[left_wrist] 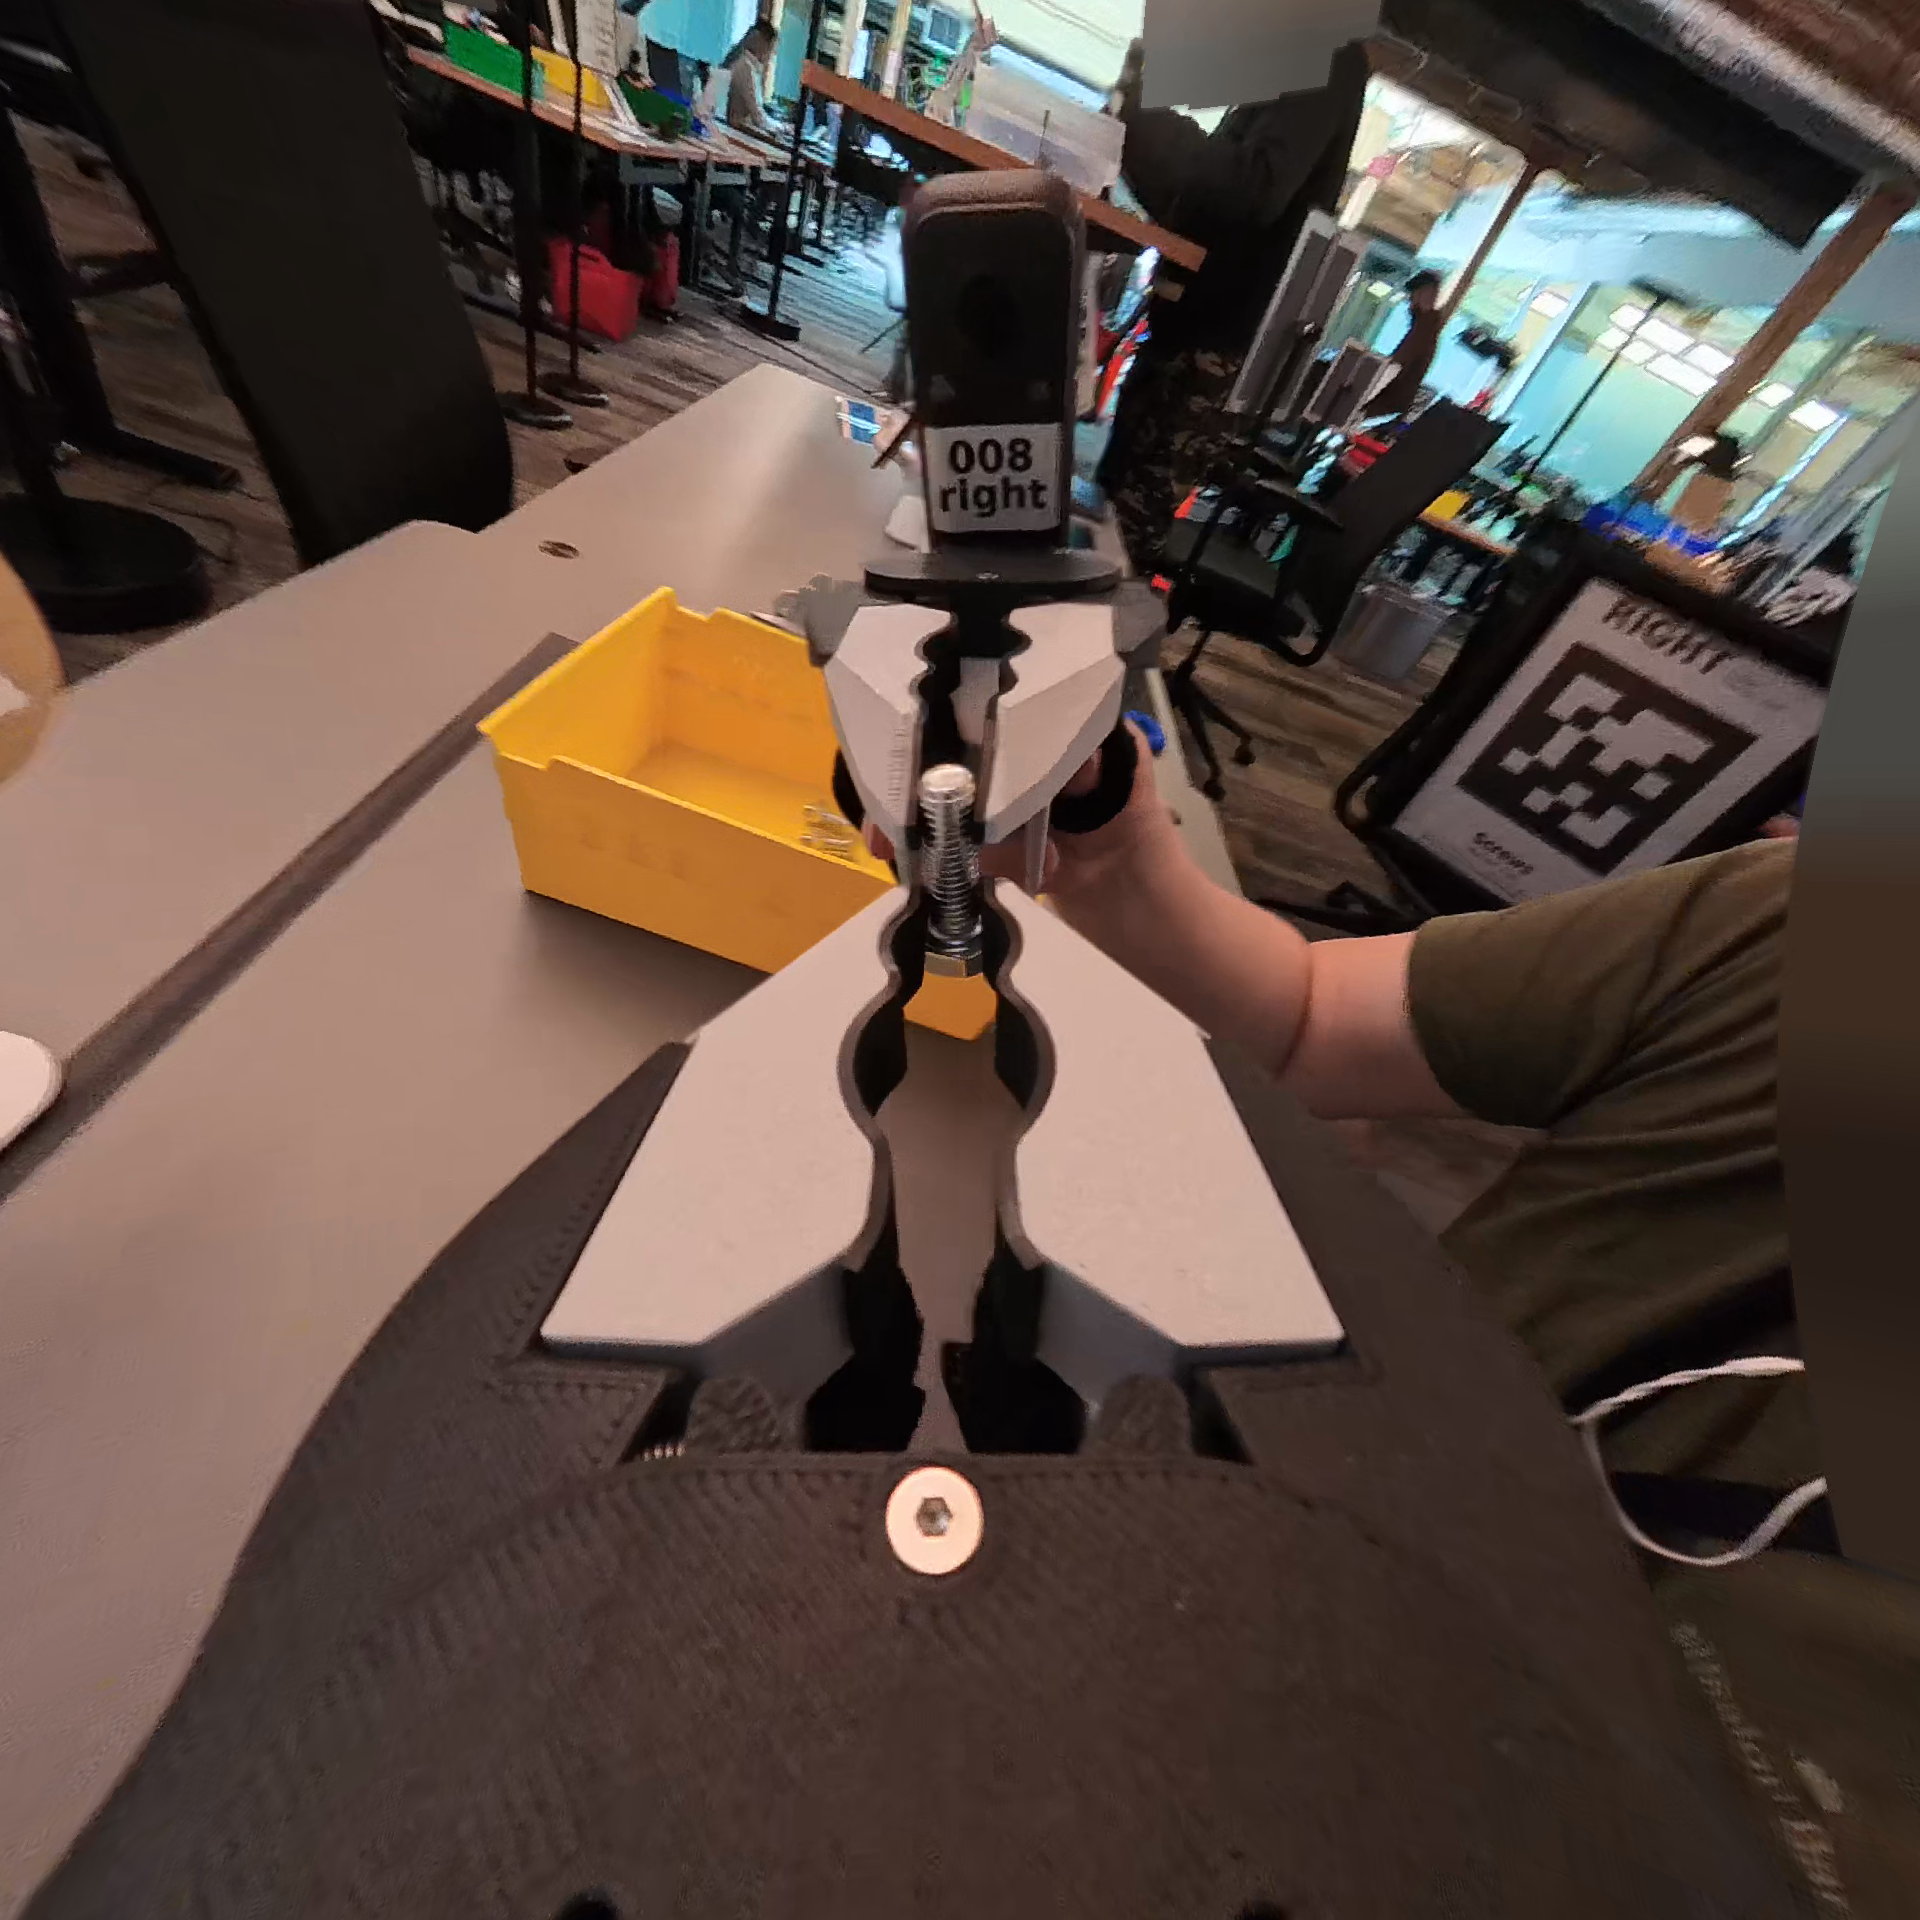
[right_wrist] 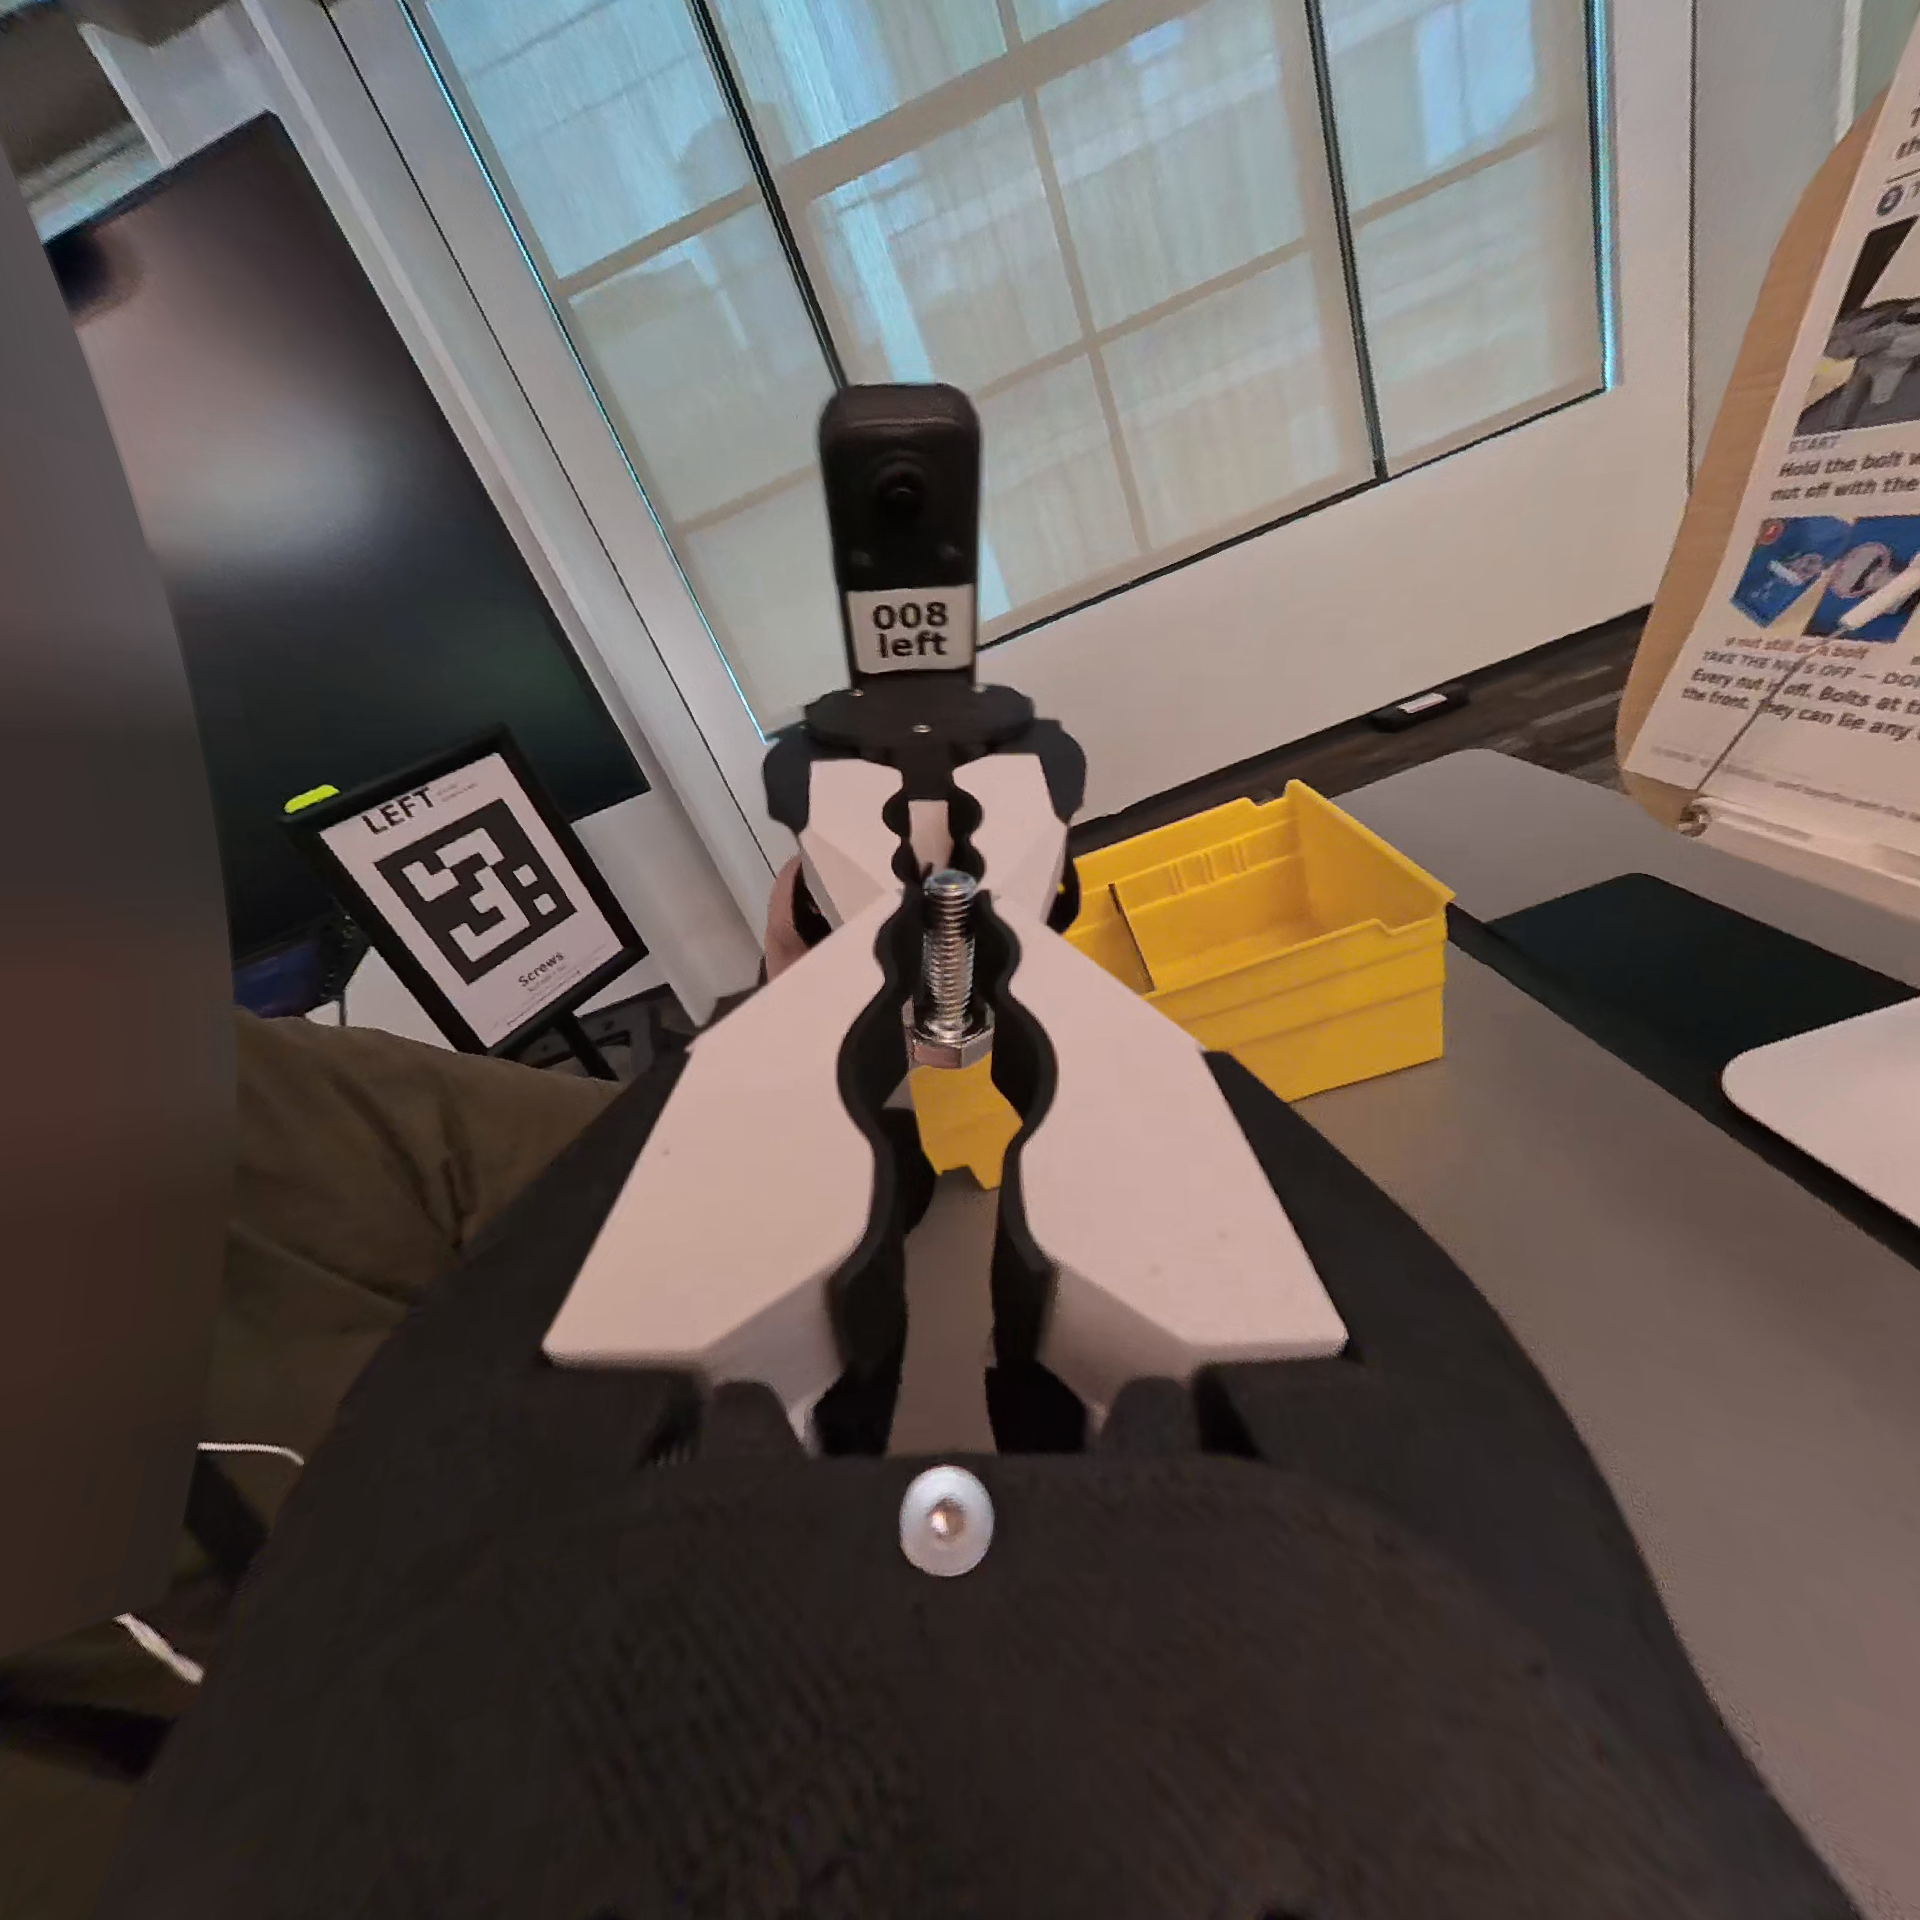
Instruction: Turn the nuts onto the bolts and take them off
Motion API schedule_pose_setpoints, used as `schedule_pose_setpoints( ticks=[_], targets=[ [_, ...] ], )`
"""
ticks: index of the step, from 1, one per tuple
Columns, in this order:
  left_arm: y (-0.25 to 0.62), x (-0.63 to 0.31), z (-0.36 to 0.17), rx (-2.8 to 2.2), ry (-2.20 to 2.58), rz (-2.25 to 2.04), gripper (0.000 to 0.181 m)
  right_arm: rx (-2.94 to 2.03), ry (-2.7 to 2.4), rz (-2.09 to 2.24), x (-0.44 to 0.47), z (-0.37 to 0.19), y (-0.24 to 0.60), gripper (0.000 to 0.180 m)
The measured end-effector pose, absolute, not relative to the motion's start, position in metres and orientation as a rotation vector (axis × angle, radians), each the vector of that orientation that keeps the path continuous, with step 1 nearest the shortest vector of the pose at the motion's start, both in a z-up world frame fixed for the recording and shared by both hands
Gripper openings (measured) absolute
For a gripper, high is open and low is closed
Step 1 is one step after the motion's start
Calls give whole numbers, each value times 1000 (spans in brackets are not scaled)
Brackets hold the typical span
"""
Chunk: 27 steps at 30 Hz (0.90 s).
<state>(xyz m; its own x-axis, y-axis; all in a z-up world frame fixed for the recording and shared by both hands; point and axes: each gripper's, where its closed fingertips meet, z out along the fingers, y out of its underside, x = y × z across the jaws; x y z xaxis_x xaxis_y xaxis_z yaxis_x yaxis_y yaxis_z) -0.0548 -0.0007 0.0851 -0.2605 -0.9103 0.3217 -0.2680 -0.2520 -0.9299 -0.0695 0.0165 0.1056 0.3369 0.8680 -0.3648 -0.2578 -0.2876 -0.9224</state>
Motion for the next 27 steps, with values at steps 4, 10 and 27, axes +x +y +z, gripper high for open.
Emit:
schedule_pose_setpoints(
  ticks=[4, 10, 27],
  targets=[
    [-1, -56, 87, -1476, 1430, -1723, 13, -1461, -597, 1249, -75, 103, 17, 7],
    [-3, -52, 78, -1498, 1455, -1717, 14, -1455, -580, 1254, -73, 104, 18, 7],
    [-2, -58, 84, -1402, 1488, -1614, 12, -1450, -681, 1077, -70, 105, 14, 35]
  ],
)
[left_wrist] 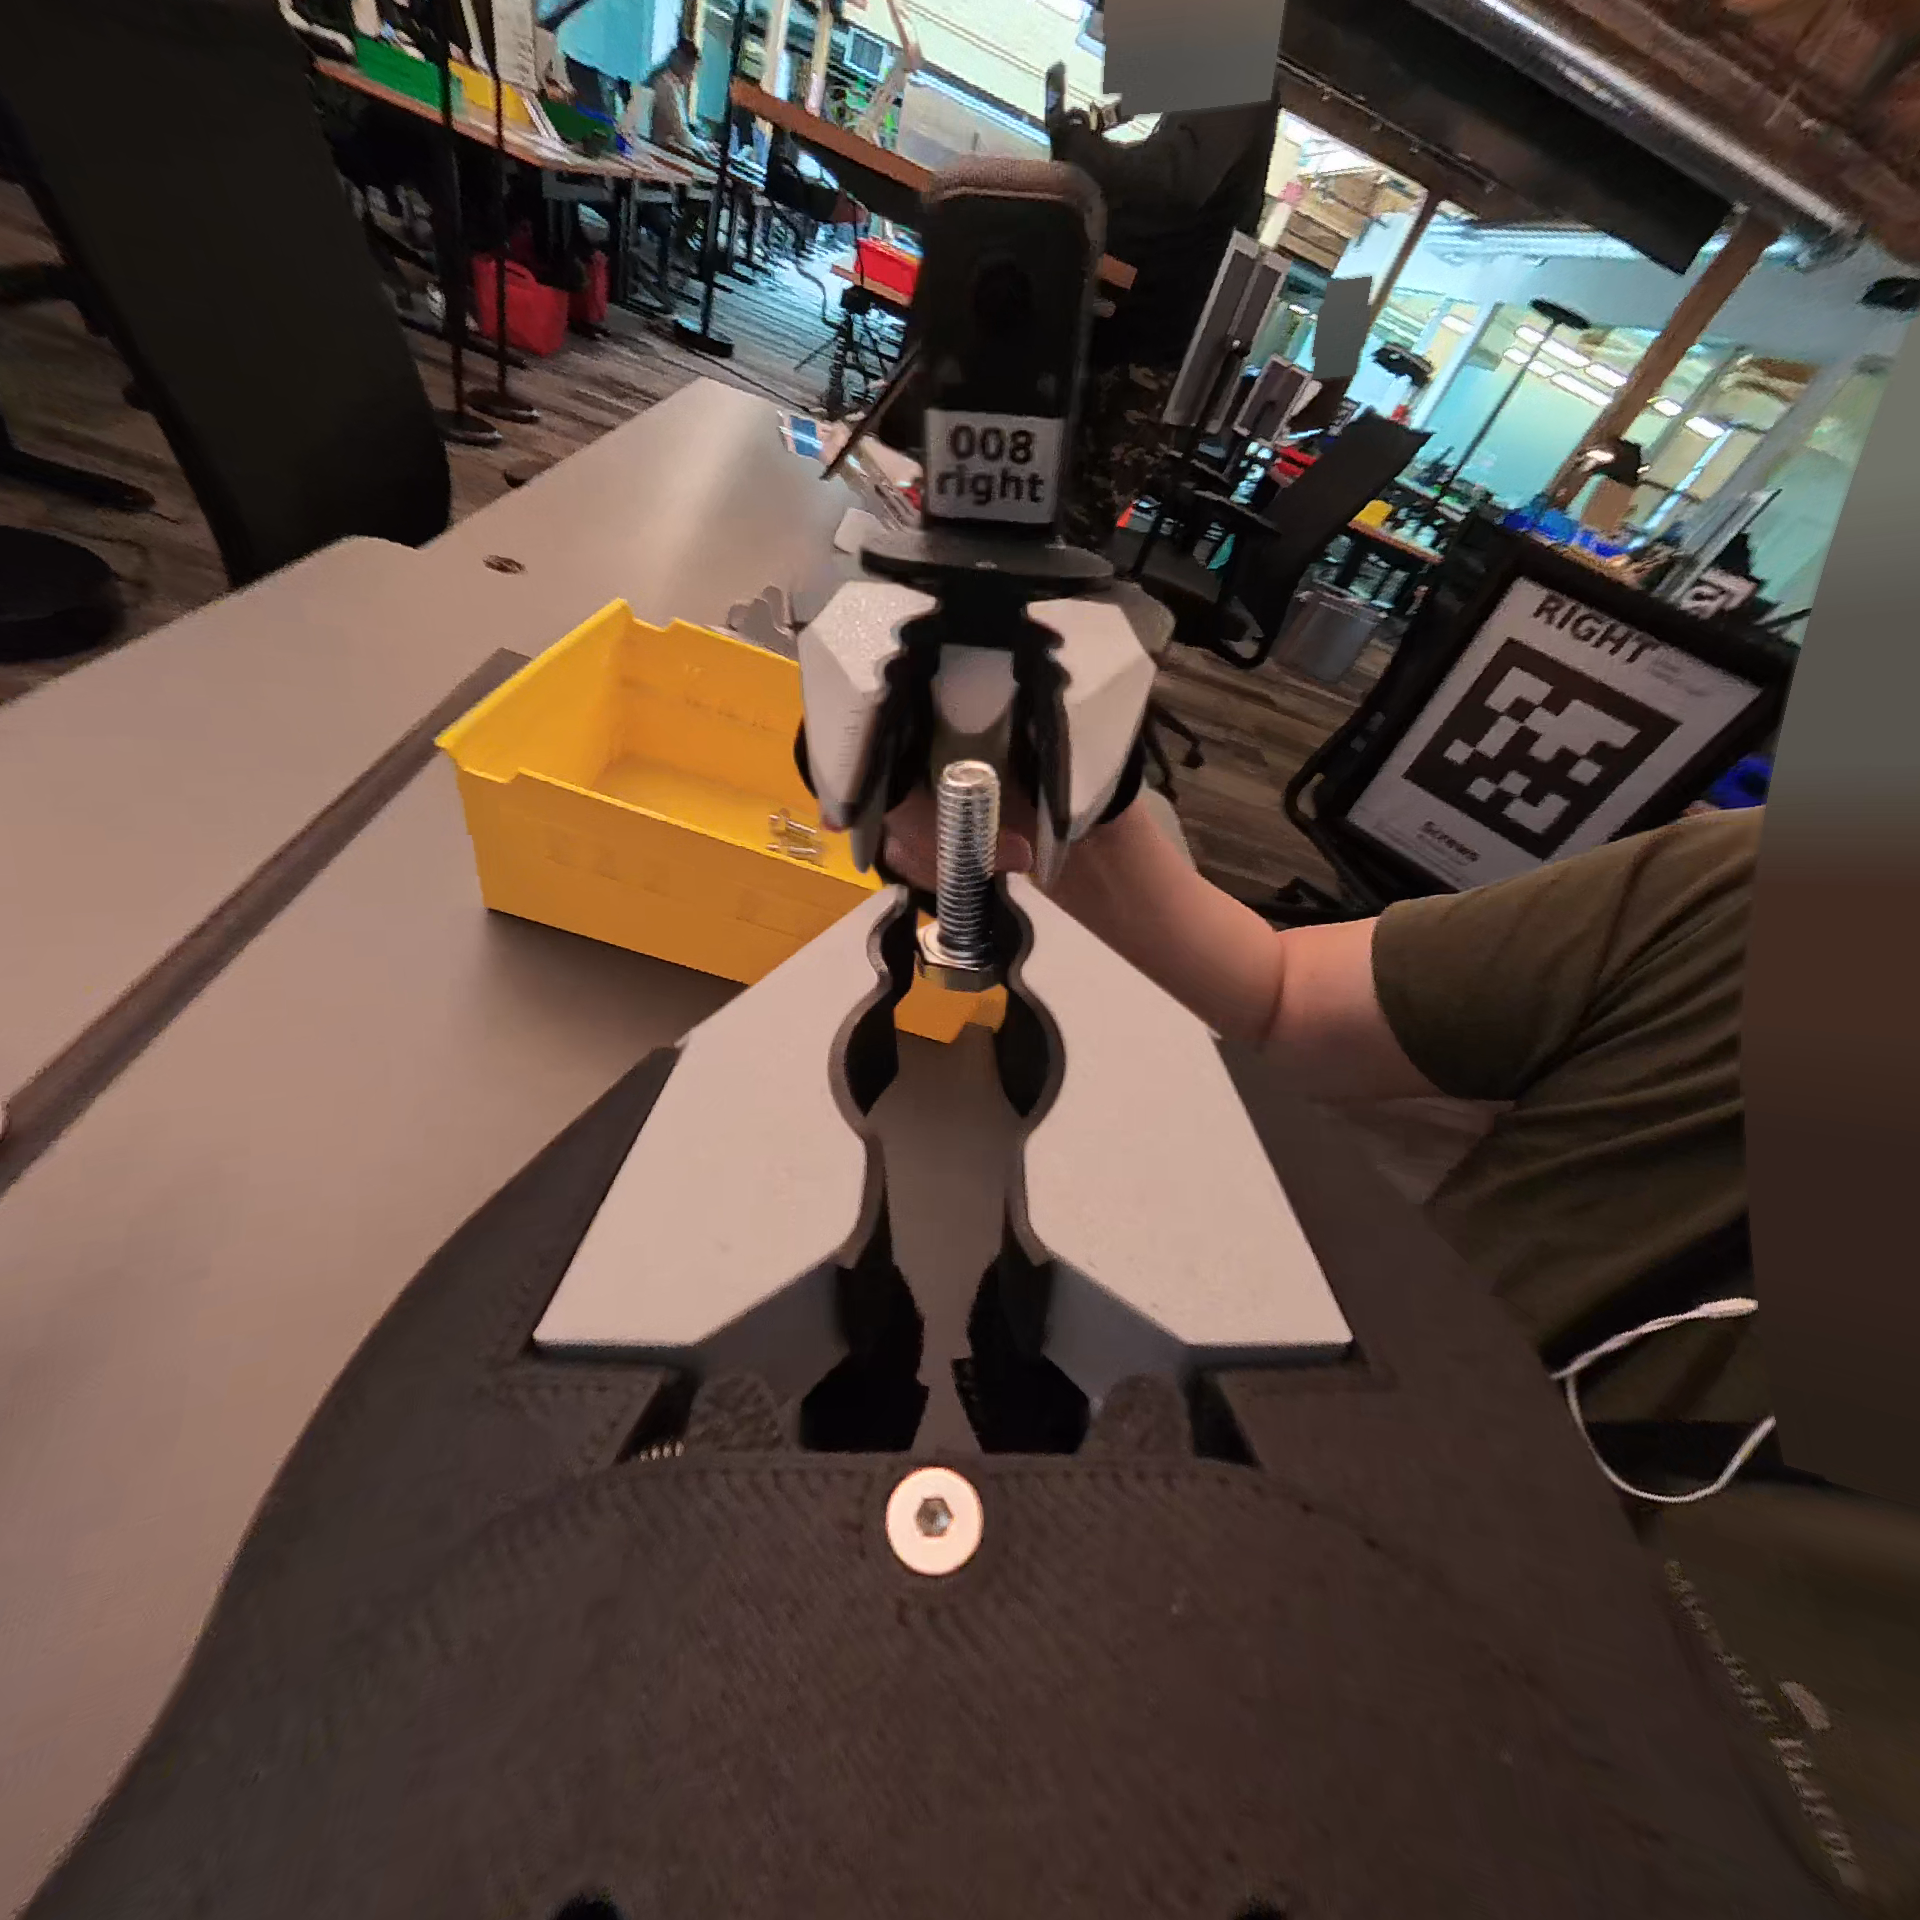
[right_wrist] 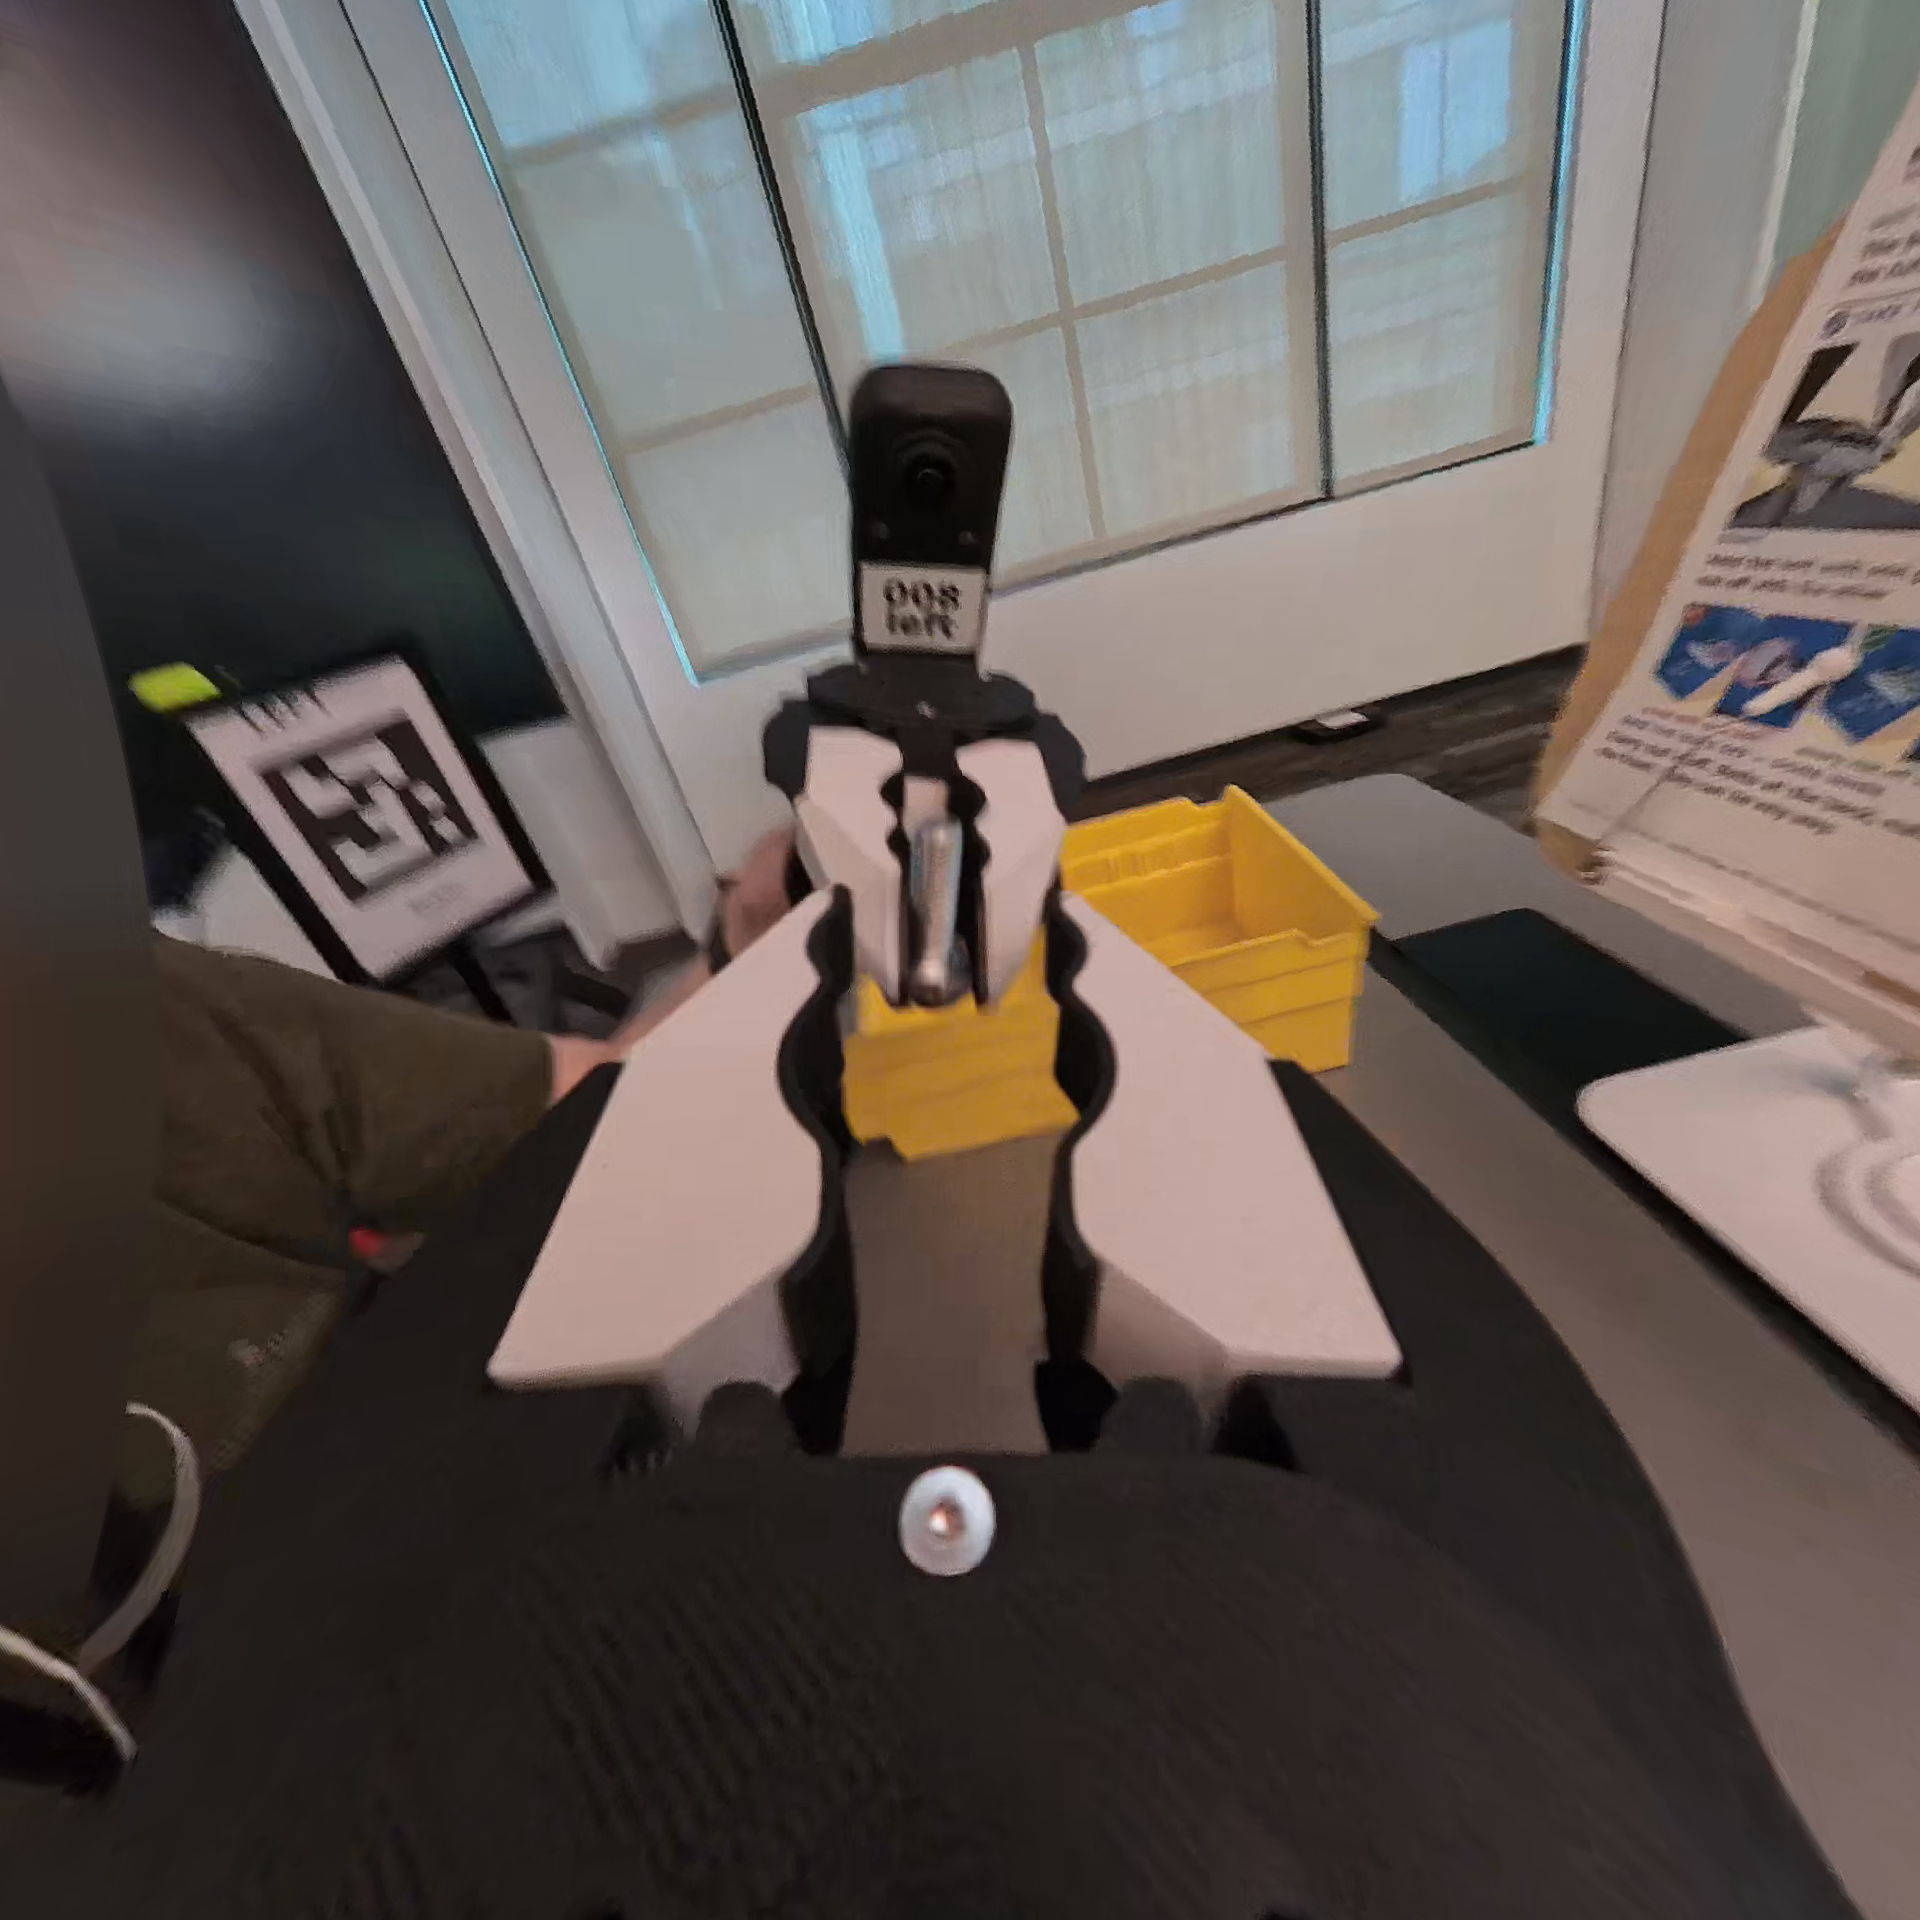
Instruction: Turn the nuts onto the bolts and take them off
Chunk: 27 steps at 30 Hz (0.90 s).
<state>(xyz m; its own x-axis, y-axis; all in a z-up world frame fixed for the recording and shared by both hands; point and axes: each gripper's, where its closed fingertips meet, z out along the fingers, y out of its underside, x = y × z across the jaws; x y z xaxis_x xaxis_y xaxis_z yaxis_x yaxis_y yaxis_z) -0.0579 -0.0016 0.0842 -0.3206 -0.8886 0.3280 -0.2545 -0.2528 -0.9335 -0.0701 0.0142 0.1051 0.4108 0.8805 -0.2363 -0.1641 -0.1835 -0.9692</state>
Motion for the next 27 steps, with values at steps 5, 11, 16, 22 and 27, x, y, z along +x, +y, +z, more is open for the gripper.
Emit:
schedule_pose_setpoints(
  ticks=[5, 11, 16, 22, 27],
  targets=[
    [31, -90, 108, -1386, 1379, -1384, 12, -1690, -1089, 590, -66, 36, 7, 42],
    [70, -140, 134, -1397, 1218, -1070, 12, -2082, -1677, 293, -83, -98, -19, 35],
    [75, -160, 145, -1389, 1169, -1036, 12, -2283, -1787, 172, -84, -143, -28, 27],
    [75, -165, 149, -1392, 1159, -1016, 12, -2414, -1720, 193, -88, -156, -29, 26],
    [75, -164, 147, -1399, 1169, -979, 12, -2429, -1734, 178, -90, -162, -30, 24]
  ],
)
